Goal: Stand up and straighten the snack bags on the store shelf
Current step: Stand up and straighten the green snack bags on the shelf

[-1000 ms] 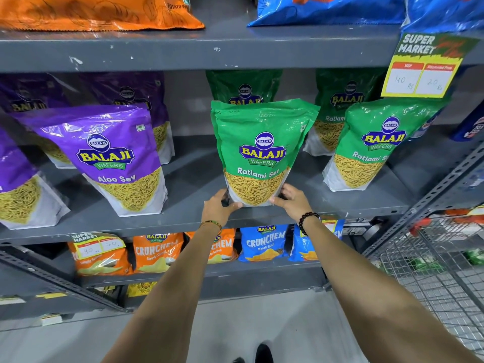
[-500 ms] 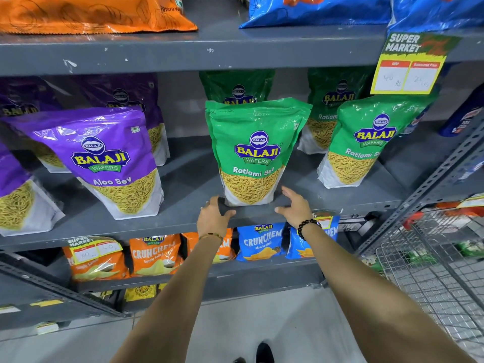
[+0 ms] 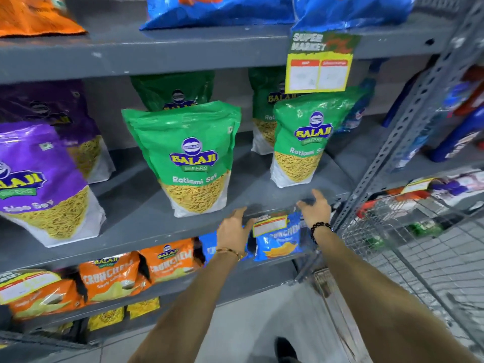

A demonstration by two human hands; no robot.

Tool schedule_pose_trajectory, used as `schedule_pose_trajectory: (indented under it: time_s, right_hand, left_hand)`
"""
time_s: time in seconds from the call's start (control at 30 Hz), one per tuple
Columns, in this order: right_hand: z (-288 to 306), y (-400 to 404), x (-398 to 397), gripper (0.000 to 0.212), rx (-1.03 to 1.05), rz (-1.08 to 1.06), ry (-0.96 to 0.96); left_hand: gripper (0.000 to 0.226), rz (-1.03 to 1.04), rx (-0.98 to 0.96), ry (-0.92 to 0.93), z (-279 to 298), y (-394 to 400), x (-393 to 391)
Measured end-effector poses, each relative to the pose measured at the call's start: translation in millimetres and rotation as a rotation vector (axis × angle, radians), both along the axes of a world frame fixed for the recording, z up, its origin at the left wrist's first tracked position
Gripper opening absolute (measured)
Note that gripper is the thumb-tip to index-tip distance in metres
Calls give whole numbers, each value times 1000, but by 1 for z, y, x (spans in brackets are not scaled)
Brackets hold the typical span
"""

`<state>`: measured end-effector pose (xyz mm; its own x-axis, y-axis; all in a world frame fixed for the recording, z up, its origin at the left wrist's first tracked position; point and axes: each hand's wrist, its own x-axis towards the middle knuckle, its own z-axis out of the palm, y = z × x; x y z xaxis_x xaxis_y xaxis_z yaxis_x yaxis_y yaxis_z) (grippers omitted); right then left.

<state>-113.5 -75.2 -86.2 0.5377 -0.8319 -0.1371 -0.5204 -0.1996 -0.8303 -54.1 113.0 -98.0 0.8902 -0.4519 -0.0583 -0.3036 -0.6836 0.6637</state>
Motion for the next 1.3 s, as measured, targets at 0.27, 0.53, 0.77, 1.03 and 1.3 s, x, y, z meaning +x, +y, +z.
schedule_pose_trajectory:
  time_s: [0.27, 0.53, 0.77, 1.03, 1.3]
  right_hand:
    - [9, -107, 28, 94, 276, 272, -105]
    - [9, -140, 54, 93, 331, 508, -70]
    - [2, -146, 49, 88, 351, 548, -114]
    - [-3, -143, 31, 84, 347, 547, -139]
    - [-10, -142, 30, 85, 309, 571, -141]
  left_hand:
    - [72, 82, -51, 123, 13, -111, 28]
    - [68, 194, -149, 224, 13, -148, 46]
    - [52, 228, -163, 205, 14, -148, 40]
    - [50, 203, -143, 183, 16, -142, 22]
    - [49, 206, -188, 193, 17, -138, 16]
